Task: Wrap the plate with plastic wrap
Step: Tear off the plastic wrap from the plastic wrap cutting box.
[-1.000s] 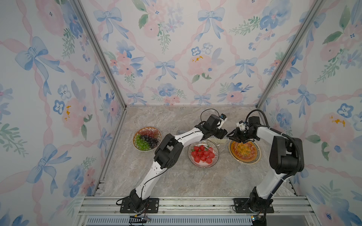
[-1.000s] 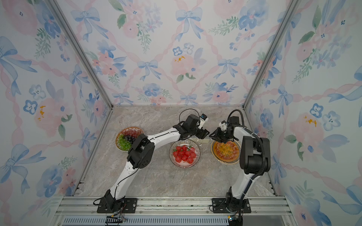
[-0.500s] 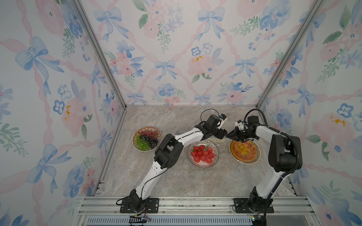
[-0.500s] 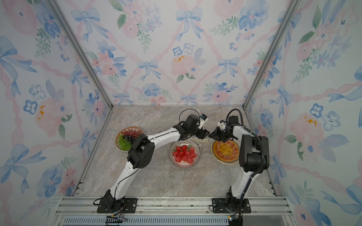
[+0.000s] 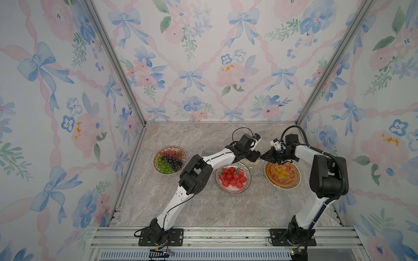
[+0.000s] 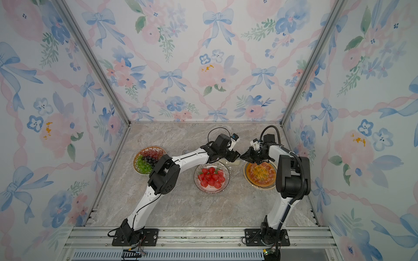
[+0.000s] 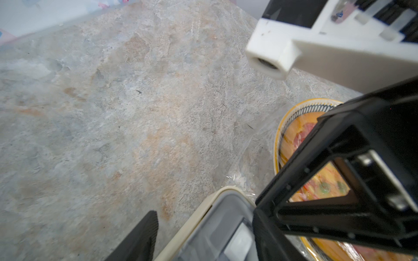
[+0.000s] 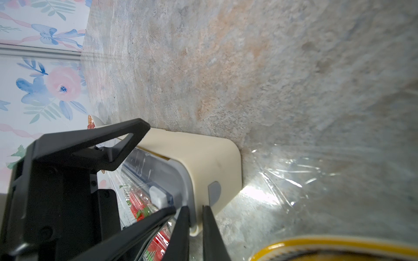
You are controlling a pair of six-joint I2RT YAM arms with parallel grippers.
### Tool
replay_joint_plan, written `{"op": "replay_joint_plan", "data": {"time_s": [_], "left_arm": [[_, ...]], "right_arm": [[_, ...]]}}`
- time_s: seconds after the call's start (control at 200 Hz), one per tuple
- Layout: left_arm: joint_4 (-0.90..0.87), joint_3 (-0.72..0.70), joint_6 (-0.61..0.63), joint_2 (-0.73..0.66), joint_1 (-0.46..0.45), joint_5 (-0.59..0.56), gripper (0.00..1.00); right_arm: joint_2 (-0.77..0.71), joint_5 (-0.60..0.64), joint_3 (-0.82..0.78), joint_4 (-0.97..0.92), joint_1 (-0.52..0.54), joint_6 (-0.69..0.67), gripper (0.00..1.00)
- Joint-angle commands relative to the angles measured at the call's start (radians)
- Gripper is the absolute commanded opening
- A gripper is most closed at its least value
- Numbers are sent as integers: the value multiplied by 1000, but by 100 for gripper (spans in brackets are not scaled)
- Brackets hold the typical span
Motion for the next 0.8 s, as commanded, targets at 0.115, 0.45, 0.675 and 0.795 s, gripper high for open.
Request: {"op": "replay_joint_plan", "data": {"time_s": [0.115,0.45,0.675,0.795], "left_arm": [[-55,1,38,18,5,-87,68],[-55,-1,16,-12,18,-87,68],[-55,-34,23,-41,28,-103,68],[-55,-47,25,-52,34,-106,68]], "right_arm": [[75,146,-26,-143,37,-13,11],[85,204,-11,-183,49,-27,8],[92,231,6,-204,55,-30,8],[94,245,9,-213,57,-34,8]]}}
